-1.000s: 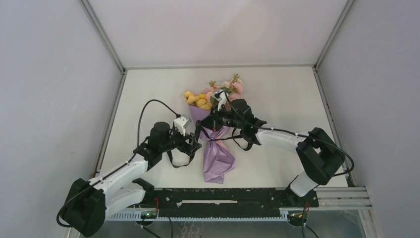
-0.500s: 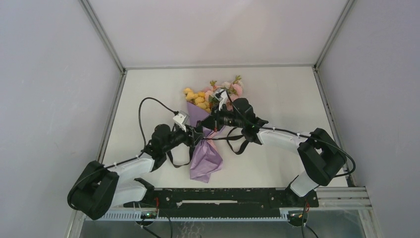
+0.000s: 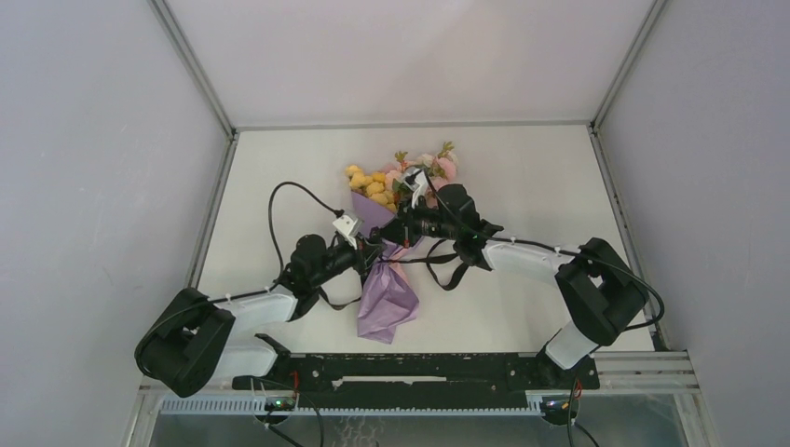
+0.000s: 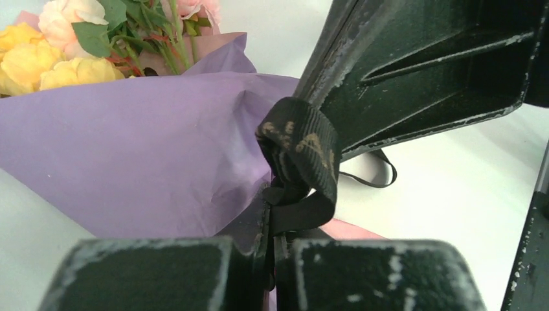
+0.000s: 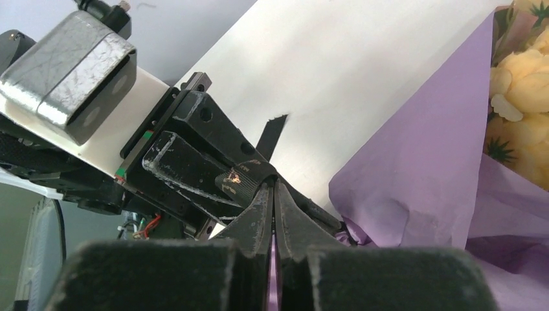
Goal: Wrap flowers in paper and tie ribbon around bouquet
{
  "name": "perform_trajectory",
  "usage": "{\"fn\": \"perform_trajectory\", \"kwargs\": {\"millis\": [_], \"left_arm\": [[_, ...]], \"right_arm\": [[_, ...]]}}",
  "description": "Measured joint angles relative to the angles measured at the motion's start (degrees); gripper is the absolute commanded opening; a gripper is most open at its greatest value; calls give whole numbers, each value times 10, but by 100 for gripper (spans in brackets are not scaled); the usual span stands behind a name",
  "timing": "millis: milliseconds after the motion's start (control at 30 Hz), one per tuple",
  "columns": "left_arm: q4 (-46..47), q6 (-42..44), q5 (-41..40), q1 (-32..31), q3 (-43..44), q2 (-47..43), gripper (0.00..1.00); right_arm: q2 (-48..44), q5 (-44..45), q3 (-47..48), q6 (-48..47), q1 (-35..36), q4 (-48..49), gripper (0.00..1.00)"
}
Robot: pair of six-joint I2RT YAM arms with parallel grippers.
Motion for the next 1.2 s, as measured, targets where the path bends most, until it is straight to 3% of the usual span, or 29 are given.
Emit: {"fn": "perform_trajectory", "kwargs": {"millis": [33, 100, 200, 367, 400, 433, 500, 533, 600, 733, 767, 1200], "left_arm": [[1, 4, 2, 0, 0, 0, 0], [2, 14, 3, -1, 0, 0, 0], [2, 26, 3, -1, 0, 0, 0], [2, 39, 3, -1, 0, 0, 0], [2, 40, 3, -1, 0, 0, 0], [2, 43, 3, -1, 0, 0, 0], [2, 49, 3, -1, 0, 0, 0], [2, 53, 3, -1, 0, 0, 0], [1, 59, 4, -1, 0, 0, 0], [0, 67, 6, -1, 0, 2, 0], [-1, 68, 6, -1, 0, 3, 0], [-4, 70, 6, -2, 0, 5, 0]], "right_arm": [[0, 0, 0, 0, 0, -1, 24], [-1, 2, 0, 0, -3, -12, 31], [-23, 25, -1, 0, -24, -75, 34], [-127, 141, -3, -3, -120, -260, 43], [-144, 160, -2, -3, -144, -290, 55], [-150, 169, -2, -3, -162, -308, 74], [-147, 192, 2, -1, -197, -346, 88], [-136, 203, 6, 1, -204, -362, 90], [-104, 217, 10, 6, -202, -379, 87], [-39, 218, 10, 20, -178, -392, 64], [-24, 214, 10, 27, -172, -391, 62], [92, 188, 49, 89, -132, -378, 60]]}}
